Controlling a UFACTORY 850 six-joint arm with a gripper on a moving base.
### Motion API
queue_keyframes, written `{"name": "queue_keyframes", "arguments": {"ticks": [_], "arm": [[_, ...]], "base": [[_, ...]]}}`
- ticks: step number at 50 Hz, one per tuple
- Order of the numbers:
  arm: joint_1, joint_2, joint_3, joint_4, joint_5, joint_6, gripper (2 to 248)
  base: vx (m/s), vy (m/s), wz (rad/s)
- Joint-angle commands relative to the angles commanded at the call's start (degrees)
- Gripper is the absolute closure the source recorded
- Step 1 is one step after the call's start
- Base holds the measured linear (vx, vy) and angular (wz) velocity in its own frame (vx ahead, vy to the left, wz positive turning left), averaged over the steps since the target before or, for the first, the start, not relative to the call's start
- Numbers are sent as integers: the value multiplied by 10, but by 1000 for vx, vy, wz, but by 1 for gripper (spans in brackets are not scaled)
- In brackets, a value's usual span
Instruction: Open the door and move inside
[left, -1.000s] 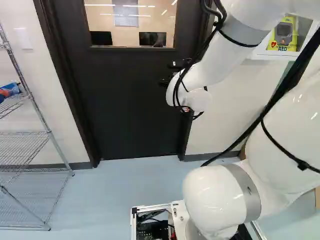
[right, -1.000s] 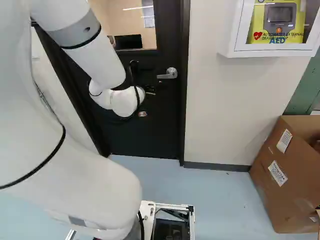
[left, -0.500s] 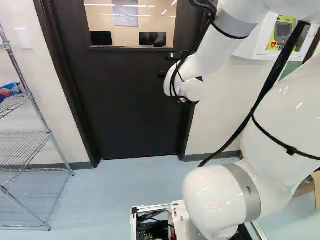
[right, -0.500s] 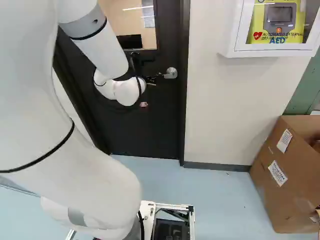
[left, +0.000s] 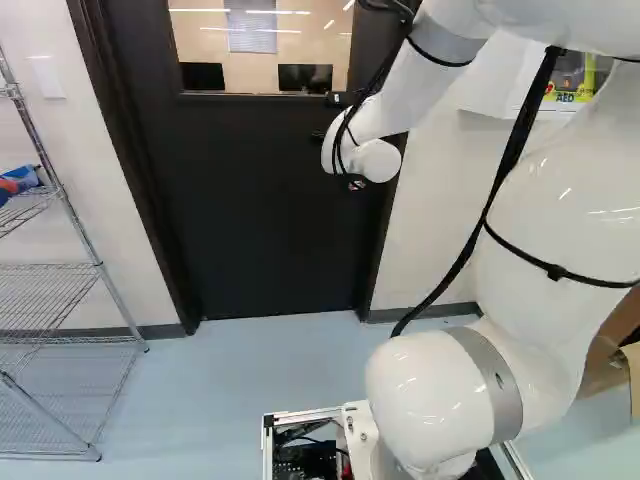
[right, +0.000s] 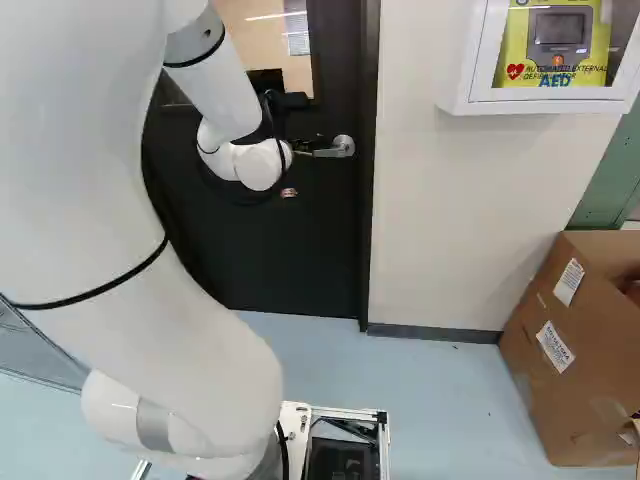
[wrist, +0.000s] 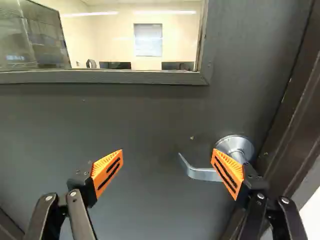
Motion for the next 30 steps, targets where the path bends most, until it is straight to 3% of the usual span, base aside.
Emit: {"name": "queue_keyframes", "arguments": {"ticks": [12, 30], "arm": [[6, -32, -34, 0, -3, 0, 3], [6, -51, -33, 0, -3, 0, 3]], "base": [[0, 0, 0], [0, 0, 0]]}}
